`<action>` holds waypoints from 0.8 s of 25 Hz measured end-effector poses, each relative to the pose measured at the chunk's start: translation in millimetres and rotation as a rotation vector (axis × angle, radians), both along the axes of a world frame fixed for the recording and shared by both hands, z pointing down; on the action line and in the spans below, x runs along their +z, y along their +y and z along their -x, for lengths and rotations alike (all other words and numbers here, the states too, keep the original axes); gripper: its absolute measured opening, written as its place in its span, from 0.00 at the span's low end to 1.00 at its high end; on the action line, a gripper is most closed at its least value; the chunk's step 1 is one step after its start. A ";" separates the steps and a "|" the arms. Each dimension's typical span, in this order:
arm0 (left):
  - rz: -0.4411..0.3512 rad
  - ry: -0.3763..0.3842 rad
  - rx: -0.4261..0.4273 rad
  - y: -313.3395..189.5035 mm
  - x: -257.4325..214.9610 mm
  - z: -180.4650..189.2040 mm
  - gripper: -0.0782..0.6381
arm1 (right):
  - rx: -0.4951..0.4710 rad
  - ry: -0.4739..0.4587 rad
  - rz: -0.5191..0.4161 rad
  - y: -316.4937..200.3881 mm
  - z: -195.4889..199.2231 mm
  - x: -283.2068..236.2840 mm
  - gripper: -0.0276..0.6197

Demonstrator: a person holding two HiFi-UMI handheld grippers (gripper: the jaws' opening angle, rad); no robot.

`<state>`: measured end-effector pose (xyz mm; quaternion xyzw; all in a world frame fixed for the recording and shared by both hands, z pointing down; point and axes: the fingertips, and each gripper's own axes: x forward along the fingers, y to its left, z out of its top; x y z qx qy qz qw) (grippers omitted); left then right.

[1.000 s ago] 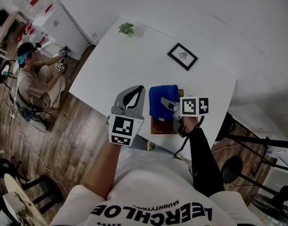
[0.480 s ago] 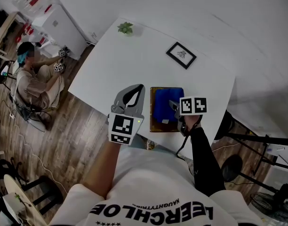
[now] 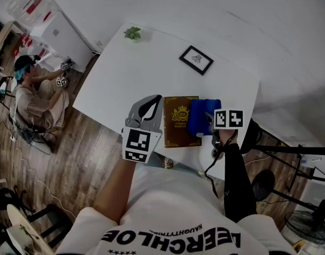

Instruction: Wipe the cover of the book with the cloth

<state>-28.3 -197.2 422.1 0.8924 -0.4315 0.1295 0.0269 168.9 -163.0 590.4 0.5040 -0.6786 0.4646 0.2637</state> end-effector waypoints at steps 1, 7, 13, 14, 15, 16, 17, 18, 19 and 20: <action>-0.002 -0.001 0.001 0.6 -0.3 -0.8 0.19 | -0.007 -0.014 -0.011 -0.1 2.8 -3.7 0.14; -0.007 -0.005 -0.007 5.7 -2.4 0.8 0.19 | -0.067 -0.277 -0.095 -4.0 62.8 -51.3 0.14; -0.007 -0.009 -0.036 13.0 -3.1 12.9 0.19 | -0.166 -0.453 -0.048 15.9 146.4 -49.9 0.14; -0.005 -0.008 -0.042 14.1 -3.1 15.5 0.19 | -0.159 -0.462 -0.028 18.7 154.6 -41.5 0.14; -0.004 -0.008 -0.049 15.4 -2.9 18.0 0.19 | -0.150 -0.452 -0.003 22.0 159.4 -30.2 0.14; -0.002 -0.007 -0.054 16.9 -2.7 20.3 0.19 | -0.142 -0.426 0.024 25.6 160.8 -18.4 0.14; -0.002 -0.007 -0.057 18.4 -2.5 22.2 0.19 | -0.137 -0.397 0.044 28.9 159.9 -9.0 0.14; -0.003 -0.007 -0.060 19.7 -2.6 23.8 0.19 | -0.134 -0.377 0.052 30.9 157.9 -3.9 0.14; -0.003 -0.007 -0.061 20.8 -2.5 25.0 0.19 | -0.132 -0.367 0.050 31.6 155.3 -2.4 0.14; -0.003 -0.007 -0.062 21.6 -2.0 25.9 0.19 | -0.129 -0.357 0.043 31.5 151.6 -2.5 0.14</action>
